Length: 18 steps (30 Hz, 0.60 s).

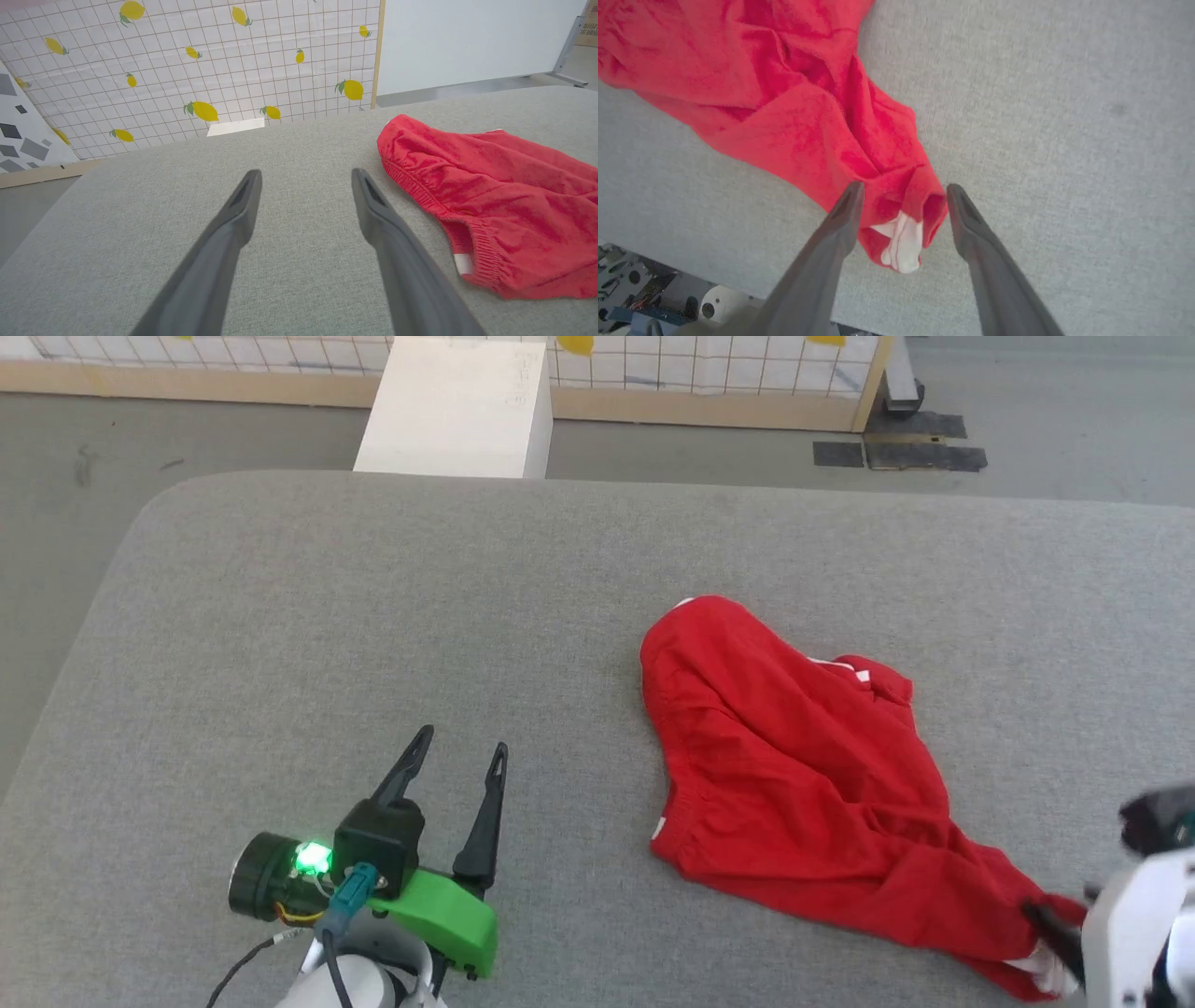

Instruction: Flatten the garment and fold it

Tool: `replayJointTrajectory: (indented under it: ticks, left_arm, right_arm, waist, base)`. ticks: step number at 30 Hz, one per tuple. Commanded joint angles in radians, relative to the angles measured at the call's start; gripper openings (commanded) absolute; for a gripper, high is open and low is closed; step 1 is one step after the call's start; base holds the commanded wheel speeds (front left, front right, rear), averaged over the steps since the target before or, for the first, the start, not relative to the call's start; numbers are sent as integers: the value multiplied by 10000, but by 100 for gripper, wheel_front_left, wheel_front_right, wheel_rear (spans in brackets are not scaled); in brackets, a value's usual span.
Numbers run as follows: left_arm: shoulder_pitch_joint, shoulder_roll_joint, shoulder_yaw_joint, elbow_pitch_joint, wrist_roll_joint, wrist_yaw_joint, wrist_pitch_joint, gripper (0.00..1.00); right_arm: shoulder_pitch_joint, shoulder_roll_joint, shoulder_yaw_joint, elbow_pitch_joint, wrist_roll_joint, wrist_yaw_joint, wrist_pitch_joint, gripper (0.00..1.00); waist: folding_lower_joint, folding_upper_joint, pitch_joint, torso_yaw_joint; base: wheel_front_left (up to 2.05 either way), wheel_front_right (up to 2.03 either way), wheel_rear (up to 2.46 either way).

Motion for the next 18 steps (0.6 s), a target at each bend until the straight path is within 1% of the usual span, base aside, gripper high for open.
replayJointTrajectory:
  ticks: [1, 5, 6, 9, 11, 14, 16, 18]
  left_arm:
    - [60, 90, 4, -29, -85, 57, 16, 100]
    - [6, 76, 32, -86, -130, 79, 36, 100]
    - [-14, 53, 51, -121, -158, 90, 40, 100]
    - [-52, -49, 129, -228, -326, 111, 83, 100]
    - [-125, -92, 133, -318, -403, 88, 175, 100]
    - [-265, -144, 153, -485, -550, 30, 359, 100]
    - [-395, -183, 164, -619, -709, -49, 578, 100]
    - [-582, -202, 136, -747, -946, -203, 985, 100]
  right_arm:
    - [-444, 68, -36, -120, 135, -13, -225, 100]
    - [-1315, 156, -17, -354, 576, -13, -1048, 100]
    - [-1562, 174, -14, -390, 652, -13, -1415, 100]
    - [-2146, 184, 143, -428, 687, -13, -2882, 100]
    - [-2361, 167, 295, -296, 541, -13, -4101, 100]
    - [-2416, 665, 87, 120, 499, -13, -5658, 100]
    - [-2302, 759, 174, 294, 273, -13, -6456, 100]
    - [-2190, 1070, 47, 412, 118, -13, -7218, 100]
  waist:
    - [0, -1, -66, -36]
    - [0, -1, -115, -63]
    - [0, -1, -111, -68]
    - [0, -1, -87, -77]
    - [0, -1, -34, -79]
    - [0, -1, 82, -146]
    - [0, -1, 188, -217]
    - [0, -1, 311, -332]
  base:
    - [0, 0, 0]
    - [0, 0, 0]
    - [0, 0, 0]
    - [0, 0, 0]
    - [0, 0, 0]
    - [0, 0, 0]
    - [0, 0, 0]
    - [0, 0, 0]
